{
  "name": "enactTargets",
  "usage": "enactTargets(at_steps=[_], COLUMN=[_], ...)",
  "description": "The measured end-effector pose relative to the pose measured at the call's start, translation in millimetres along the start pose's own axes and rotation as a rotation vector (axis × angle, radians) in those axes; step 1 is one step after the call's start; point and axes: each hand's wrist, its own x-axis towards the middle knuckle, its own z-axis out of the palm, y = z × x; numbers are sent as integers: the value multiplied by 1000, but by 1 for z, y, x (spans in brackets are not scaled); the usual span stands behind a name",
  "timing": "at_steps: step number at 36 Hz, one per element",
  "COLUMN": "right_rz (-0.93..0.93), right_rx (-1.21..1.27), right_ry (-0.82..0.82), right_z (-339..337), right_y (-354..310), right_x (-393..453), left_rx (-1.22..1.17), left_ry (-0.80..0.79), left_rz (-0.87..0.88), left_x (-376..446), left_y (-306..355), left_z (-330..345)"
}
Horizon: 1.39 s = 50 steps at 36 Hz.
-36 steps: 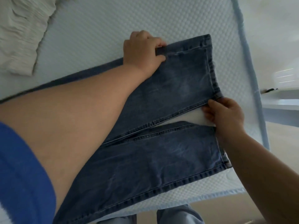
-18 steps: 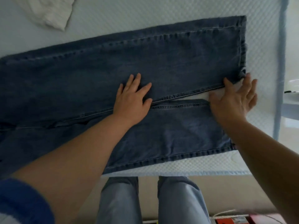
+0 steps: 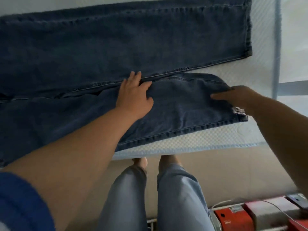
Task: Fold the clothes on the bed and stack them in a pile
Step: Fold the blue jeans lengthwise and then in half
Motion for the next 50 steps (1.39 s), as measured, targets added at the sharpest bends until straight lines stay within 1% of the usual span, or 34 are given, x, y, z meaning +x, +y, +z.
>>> enactTargets(at_steps=[1, 2, 4, 7, 8, 10, 12, 13, 15, 17, 19, 21, 24, 26, 30, 32, 35, 40, 42, 44, 46, 50], right_rz=[-46, -94, -151, -71, -31, 36, 24, -37, -231, -410, -537, -610, -604, -615, -698, -710, -685, -636, -634, -635, -618, -577], right_rx=[-37, -101, -156, -70, -77, -177, -252, -261, -279, -344, -478, -632, -791, -854, -907, -928, -926, -681, -609, -616, -626, -584], right_ry=[6, 51, 202, 353, 384, 454, 538, 566, 568, 492, 406, 346, 322, 375, 444, 475, 536, 537, 537, 545, 544, 587], right_z=[1, 2, 0, -13, -17, -21, -16, -10, 10, 35, 61, 79, 83, 77, 68, 61, 46, 19, 8, -3, -12, -28], right_y=[3, 6, 11, 10, 13, 18, 18, 17, 17, 24, 37, 55, 82, 92, 97, 93, 86, 61, 47, 34, 22, 2], right_x=[-6, -11, -15, -6, -2, 5, 2, -1, -12, -25, -38, -43, -38, -31, -22, -20, -23, -53, -68, -83, -97, -118], left_rx=[-8, -30, -91, -147, -140, -103, -53, -28, 12, 51, 113, 171, 218, 238, 308, 289, 218, 85, 3, -106, -198, -358], left_ry=[19, 47, 103, 138, 141, 145, 148, 149, 149, 116, 44, -12, 31, 70, 69, 91, 151, 320, 338, 328, 359, 432], left_rz=[12, 27, 56, 48, 40, 31, 25, 20, 5, -32, -86, -148, -180, -177, -115, -142, -213, -214, -240, -279, -287, -236], left_x=[-2, -6, -17, -32, -39, -52, -69, -78, -99, -119, -136, -148, -155, -154, -158, -159, -159, -166, -170, -172, -174, -176], left_y=[1, 2, 4, 3, 1, -4, -10, -13, -19, -25, -34, -45, -62, -71, -81, -84, -87, -92, -93, -96, -97, -92], left_z=[-1, -2, -4, -3, 0, 8, 17, 21, 31, 41, 50, 55, 57, 55, 57, 57, 45, 8, -11, -28, -48, -95])
